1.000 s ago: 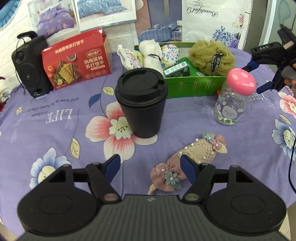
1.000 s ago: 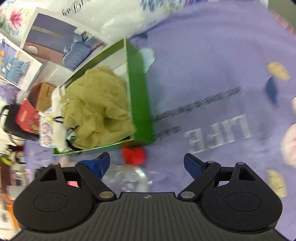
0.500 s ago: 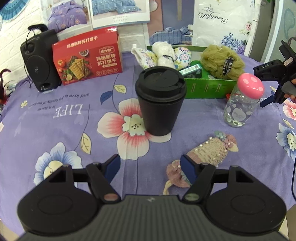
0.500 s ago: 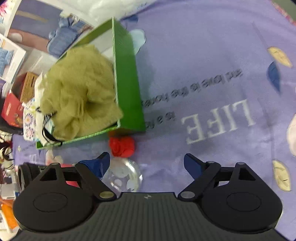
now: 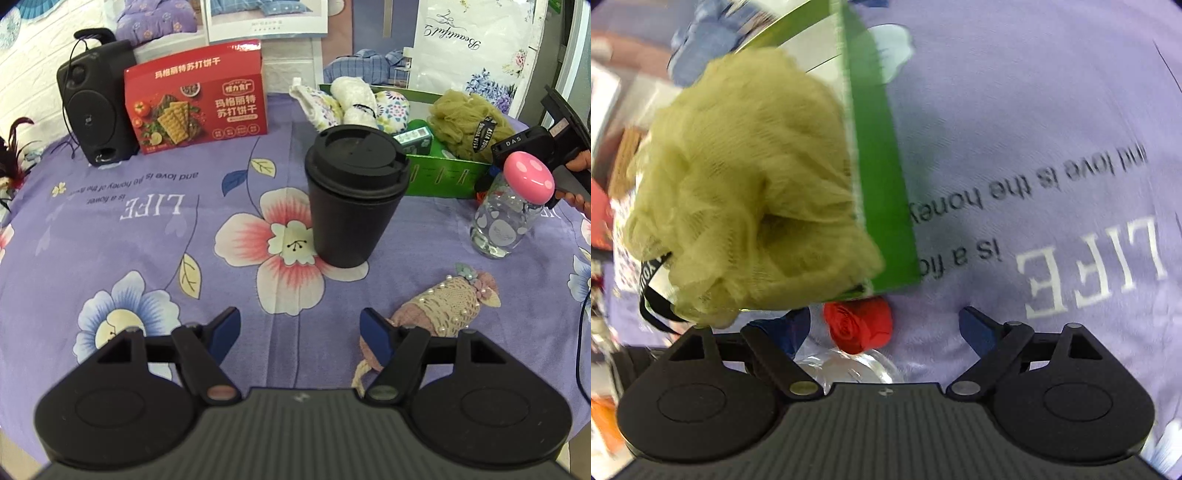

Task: Organize soft objects
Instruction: 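Close the left gripper on the pink lace pouch while the right closes on the red rose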

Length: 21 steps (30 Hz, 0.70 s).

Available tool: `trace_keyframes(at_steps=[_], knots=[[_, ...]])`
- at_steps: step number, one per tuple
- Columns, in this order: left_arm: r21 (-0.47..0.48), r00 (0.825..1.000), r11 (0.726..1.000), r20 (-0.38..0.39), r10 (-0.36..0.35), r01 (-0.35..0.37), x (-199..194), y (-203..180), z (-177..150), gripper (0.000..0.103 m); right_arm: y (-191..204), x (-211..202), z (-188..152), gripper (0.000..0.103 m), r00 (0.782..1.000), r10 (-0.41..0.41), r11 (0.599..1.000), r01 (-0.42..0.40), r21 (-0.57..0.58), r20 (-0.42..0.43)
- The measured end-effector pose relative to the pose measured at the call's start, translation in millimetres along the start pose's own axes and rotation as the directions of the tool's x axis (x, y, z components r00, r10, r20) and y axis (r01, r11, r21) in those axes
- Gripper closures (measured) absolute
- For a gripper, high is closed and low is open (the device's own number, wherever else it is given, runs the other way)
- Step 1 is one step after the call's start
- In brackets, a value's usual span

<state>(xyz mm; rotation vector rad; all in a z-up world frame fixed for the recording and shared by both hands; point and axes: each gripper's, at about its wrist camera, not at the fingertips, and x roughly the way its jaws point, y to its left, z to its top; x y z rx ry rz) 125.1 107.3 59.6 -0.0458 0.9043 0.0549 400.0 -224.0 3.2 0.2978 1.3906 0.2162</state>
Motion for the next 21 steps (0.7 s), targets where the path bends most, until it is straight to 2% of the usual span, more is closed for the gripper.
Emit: trace_keyframes(at_steps=[6, 9, 11, 12, 13, 16, 19, 21], knots=[[-0.023, 1.000, 1.000, -0.016, 0.000, -0.001, 6, 4, -1, 0.031, 16, 12, 19, 0.027, 0.996, -0.048, 0.995, 0.041, -0.093, -0.079], [-0.035, 1.000, 0.999, -0.010, -0.004, 0.004, 5, 8, -1, 0.031, 25, 12, 22, 0.029, 0.989, -0.129, 0.980, 0.117, -0.163, -0.068], [-0.040, 1.000, 0.999, -0.008, -0.010, 0.010, 5, 10, -1, 0.031, 30, 12, 19, 0.029, 0.966, -0.257, 0.943, 0.246, -0.223, -0.020], [-0.041, 1.000, 0.999, -0.007, -0.015, 0.014, 5, 12, -2, 0.031, 31, 12, 18, 0.029, 0.935, -0.353, 0.903, 0.346, -0.254, 0.017], [-0.043, 1.000, 0.999, -0.007, -0.019, 0.019, 5, 13, -2, 0.031, 29, 11, 16, 0.028, 0.908, -0.417, 0.868, 0.412, -0.278, 0.044], [-0.037, 1.000, 0.999, -0.001, -0.030, 0.030, 4, 15, -2, 0.031, 11, -5, 11, 0.028, 0.913, -0.408, 0.888, 0.404, -0.221, 0.032], [-0.020, 1.000, 0.999, 0.002, -0.032, 0.032, 4, 13, -1, 0.031, -1, -22, -3, 0.028, 0.902, -0.428, 0.873, 0.430, -0.231, 0.060], [-0.013, 0.999, 0.999, 0.001, -0.034, 0.034, 3, 8, 1, 0.031, -6, -29, -7, 0.028, 0.910, -0.405, 0.888, 0.414, -0.202, 0.084]])
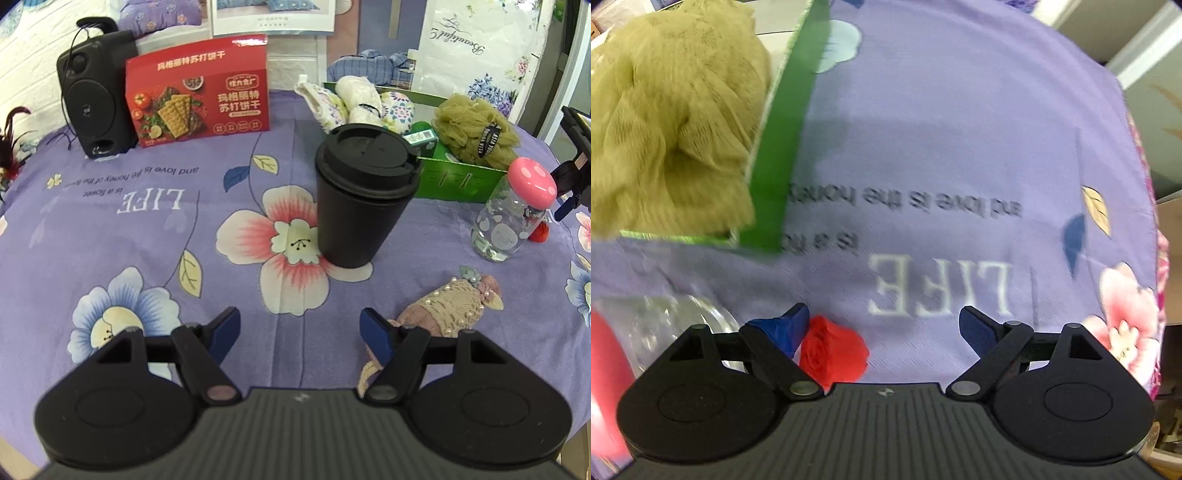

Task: Organize soft objects
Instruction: 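Close the left gripper on the pink lace pouch while the right closes on the red rose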

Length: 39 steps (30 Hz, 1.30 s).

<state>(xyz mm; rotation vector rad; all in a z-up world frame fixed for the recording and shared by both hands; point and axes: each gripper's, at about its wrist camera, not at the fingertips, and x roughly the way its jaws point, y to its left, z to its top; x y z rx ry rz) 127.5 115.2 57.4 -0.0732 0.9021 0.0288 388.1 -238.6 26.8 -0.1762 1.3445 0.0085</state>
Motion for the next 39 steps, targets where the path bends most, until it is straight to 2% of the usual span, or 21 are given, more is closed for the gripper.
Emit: trace_keyframes(at_steps=[3, 5, 9, 11, 15, 18, 19, 20, 24, 27, 31, 34, 35, 37, 39], knots=[[0.020, 1.000, 1.000, 0.010, -0.017, 0.017, -5, -11, 0, 0.031, -6, -1, -8, 0.028, 0.998, 0.060, 0.998, -0.061, 0.009, 0.023], [0.041, 0.999, 0.999, 0.021, -0.028, 0.027, -10, -20, -2, 0.031, 0, -1, -23, 0.028, 0.996, 0.065, 0.998, -0.065, -0.009, 0.057], [0.104, 0.996, 0.992, 0.031, -0.081, 0.077, -12, -38, -3, 0.031, -9, -5, -63, 0.028, 0.978, 0.056, 0.998, -0.060, 0.015, 0.199], [0.171, 0.993, 0.979, 0.033, -0.116, 0.108, -8, -51, -2, 0.031, -14, -10, -90, 0.028, 0.965, 0.068, 0.996, -0.082, 0.044, 0.254], [0.379, 0.977, 0.906, 0.017, -0.213, 0.190, 10, -79, 2, 0.030, -19, -12, -131, 0.028, 0.932, 0.110, 0.990, -0.133, 0.045, 0.346], [0.450, 0.963, 0.851, -0.100, -0.252, 0.269, 39, -92, 6, 0.030, -12, -15, -146, 0.028, 0.919, 0.097, 0.994, -0.110, 0.013, 0.381], [0.457, 0.950, 0.833, -0.139, -0.278, 0.311, 48, -94, 7, 0.030, -14, -12, -149, 0.028, 0.917, 0.093, 0.995, -0.102, 0.002, 0.388], [0.452, 0.946, 0.831, -0.163, -0.280, 0.324, 56, -96, 8, 0.030, -13, -12, -150, 0.028, 0.912, 0.092, 0.995, -0.101, -0.001, 0.399], [0.468, 0.955, 0.832, -0.161, -0.250, 0.297, 75, -104, 10, 0.030, -11, -2, -140, 0.025, 0.898, 0.109, 0.994, -0.110, -0.023, 0.425], [0.465, 0.948, 0.827, -0.168, -0.269, 0.317, 81, -110, 11, 0.030, -16, 1, -143, 0.022, 0.886, 0.135, 0.991, -0.128, -0.045, 0.443], [0.474, 0.948, 0.822, -0.198, -0.248, 0.314, 97, -116, 8, 0.029, -16, 4, -134, 0.018, 0.896, 0.149, 0.989, -0.128, -0.079, 0.418], [0.450, 0.945, 0.832, -0.196, -0.262, 0.324, 103, -116, 8, 0.021, -15, 3, -125, 0.017, 0.902, 0.154, 0.988, -0.129, -0.090, 0.403], [0.449, 0.947, 0.835, -0.197, -0.255, 0.318, 104, -117, 8, 0.009, -14, 3, -125, 0.020, 0.897, 0.155, 0.987, -0.122, -0.106, 0.415], [0.446, 0.951, 0.843, -0.199, -0.234, 0.301, 109, -118, 7, 0.008, -11, 4, -131, 0.025, 0.882, 0.157, 0.986, -0.114, -0.122, 0.444], [0.456, 0.953, 0.838, -0.185, -0.241, 0.301, 108, -119, 6, 0.008, -10, 4, -136, 0.028, 0.873, 0.153, 0.987, -0.115, -0.111, 0.463]])
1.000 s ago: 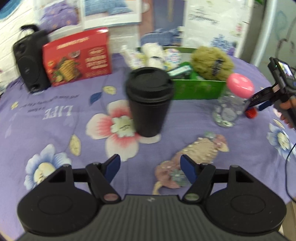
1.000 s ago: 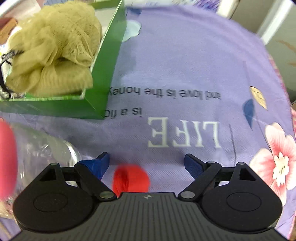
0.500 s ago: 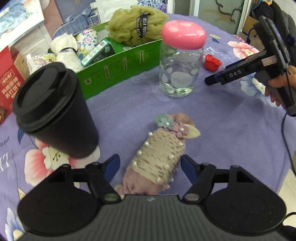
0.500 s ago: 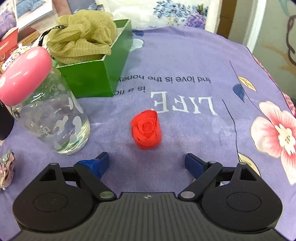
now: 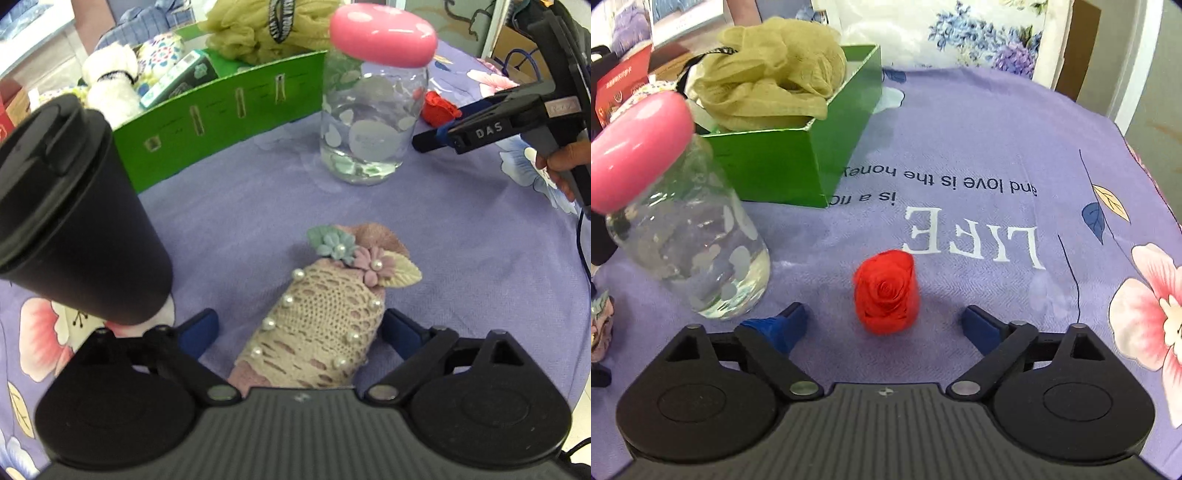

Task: Organize soft objects
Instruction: 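Close the left gripper on the pink lace pouch while the right closes on the red rose, then carry lace pouch and rose into the green box and open both grippers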

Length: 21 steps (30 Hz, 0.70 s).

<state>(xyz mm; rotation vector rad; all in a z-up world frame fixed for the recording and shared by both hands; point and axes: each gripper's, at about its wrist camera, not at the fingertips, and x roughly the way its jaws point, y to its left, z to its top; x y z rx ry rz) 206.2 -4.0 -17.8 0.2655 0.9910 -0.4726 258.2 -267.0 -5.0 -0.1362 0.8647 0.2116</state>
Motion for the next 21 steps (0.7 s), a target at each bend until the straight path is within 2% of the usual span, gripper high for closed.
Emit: trace_keyframes(at_steps=[2, 10, 12, 13, 14, 16, 18, 21], knots=[[0.000, 1.000, 1.000, 0.009, -0.004, 0.004, 0, 1, -1, 0.008, 1, -1, -1, 0.031, 1.000, -0.011, 1.000, 0.011, 0.011, 0.009], [-0.006, 0.999, 1.000, 0.028, -0.017, 0.017, -1, 2, -4, 0.008, 6, 5, 6, 0.033, 0.999, -0.033, 0.999, 0.033, 0.008, -0.007], [-0.017, 1.000, 1.000, 0.021, -0.017, 0.017, -1, 2, -4, 0.009, 8, 1, 4, 0.047, 1.000, -0.018, 1.000, 0.018, 0.002, 0.015], [-0.022, 1.000, 1.000, 0.020, -0.020, 0.020, -2, 1, -4, 0.020, 10, -2, 3, 0.075, 0.999, -0.015, 1.000, 0.015, -0.002, 0.036], [-0.019, 0.999, 0.999, 0.027, -0.027, 0.027, -6, -1, -3, 0.043, 13, -6, 2, 0.087, 0.998, -0.023, 1.000, 0.023, -0.002, 0.050], [-0.026, 1.000, 1.000, 0.016, -0.015, 0.015, -14, -6, 0, 0.048, 17, -11, -3, 0.088, 0.997, -0.023, 1.000, 0.023, -0.002, 0.070], [-0.046, 1.000, 0.999, 0.013, 0.014, -0.014, -20, -10, -2, 0.050, 16, -23, -11, 0.088, 0.995, 0.010, 0.999, -0.013, 0.030, 0.096], [-0.105, 1.000, 0.994, 0.012, -0.026, 0.027, -38, -9, -8, 0.050, 13, -50, -22, 0.088, 0.991, 0.028, 0.998, -0.036, 0.054, 0.131]])
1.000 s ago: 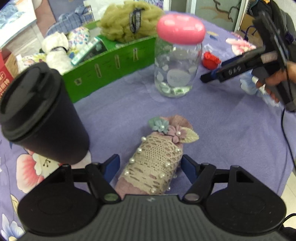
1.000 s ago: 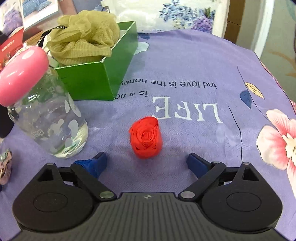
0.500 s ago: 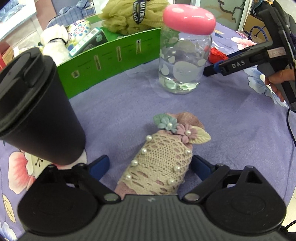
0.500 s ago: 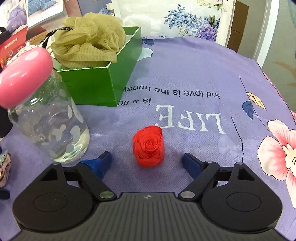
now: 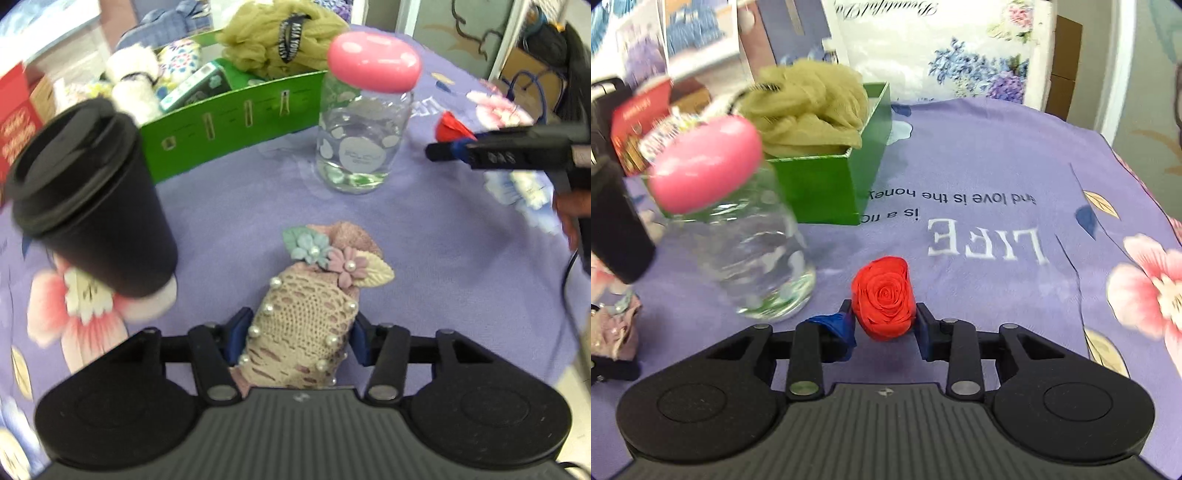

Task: Organize soft objects
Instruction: 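Carry lace pouch and rose into the green box and open both grippers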

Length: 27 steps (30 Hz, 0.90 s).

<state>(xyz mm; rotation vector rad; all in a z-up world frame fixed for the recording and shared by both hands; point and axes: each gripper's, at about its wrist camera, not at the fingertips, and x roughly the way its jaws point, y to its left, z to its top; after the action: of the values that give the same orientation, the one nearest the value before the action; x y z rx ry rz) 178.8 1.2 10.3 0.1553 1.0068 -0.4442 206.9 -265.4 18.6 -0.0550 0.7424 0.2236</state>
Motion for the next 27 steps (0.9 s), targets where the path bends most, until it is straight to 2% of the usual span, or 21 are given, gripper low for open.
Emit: trace_keyframes(at_steps=[5, 7, 9, 11, 14, 17, 21, 24, 27], knots=[[-0.055, 0.998, 0.996, 0.027, -0.062, 0.064, -46, 1, -10, 0.050, 11, -65, -7, 0.087, 0.995, 0.058, 0.998, -0.058, -0.005, 0.081], [-0.079, 0.995, 0.992, 0.036, -0.093, 0.096, -66, 3, -12, 0.050, 25, -91, -13, 0.087, 0.989, 0.095, 0.995, -0.090, -0.051, 0.110], [-0.084, 0.994, 0.992, 0.055, -0.091, 0.095, -85, 4, -8, 0.050, 38, -110, -17, 0.087, 0.984, 0.131, 0.989, -0.121, -0.089, 0.122], [-0.084, 0.993, 0.993, 0.086, -0.081, 0.089, -104, 10, 4, 0.050, 48, -123, -11, 0.087, 0.975, 0.174, 0.980, -0.158, -0.117, 0.141], [-0.092, 0.989, 0.994, 0.145, -0.038, 0.052, -128, 29, 41, 0.050, 51, -128, 25, 0.087, 0.956, 0.215, 0.971, -0.187, -0.147, 0.202], [-0.096, 0.974, 0.995, 0.222, 0.047, -0.026, -142, 50, 95, 0.050, 49, -117, 84, 0.087, 0.936, 0.215, 0.968, -0.167, -0.187, 0.279], [-0.117, 0.954, 0.991, 0.284, 0.096, -0.065, -143, 81, 170, 0.050, 62, -80, 164, 0.087, 0.922, 0.218, 0.961, -0.145, -0.237, 0.319], [-0.138, 0.950, 0.986, 0.282, 0.134, -0.098, -120, 101, 216, 0.050, 81, -33, 205, 0.087, 0.939, 0.216, 0.953, -0.144, -0.265, 0.267], [-0.133, 0.958, 0.982, 0.236, 0.163, -0.135, -83, 113, 245, 0.050, 95, 17, 224, 0.087, 0.959, 0.216, 0.947, -0.161, -0.278, 0.181]])
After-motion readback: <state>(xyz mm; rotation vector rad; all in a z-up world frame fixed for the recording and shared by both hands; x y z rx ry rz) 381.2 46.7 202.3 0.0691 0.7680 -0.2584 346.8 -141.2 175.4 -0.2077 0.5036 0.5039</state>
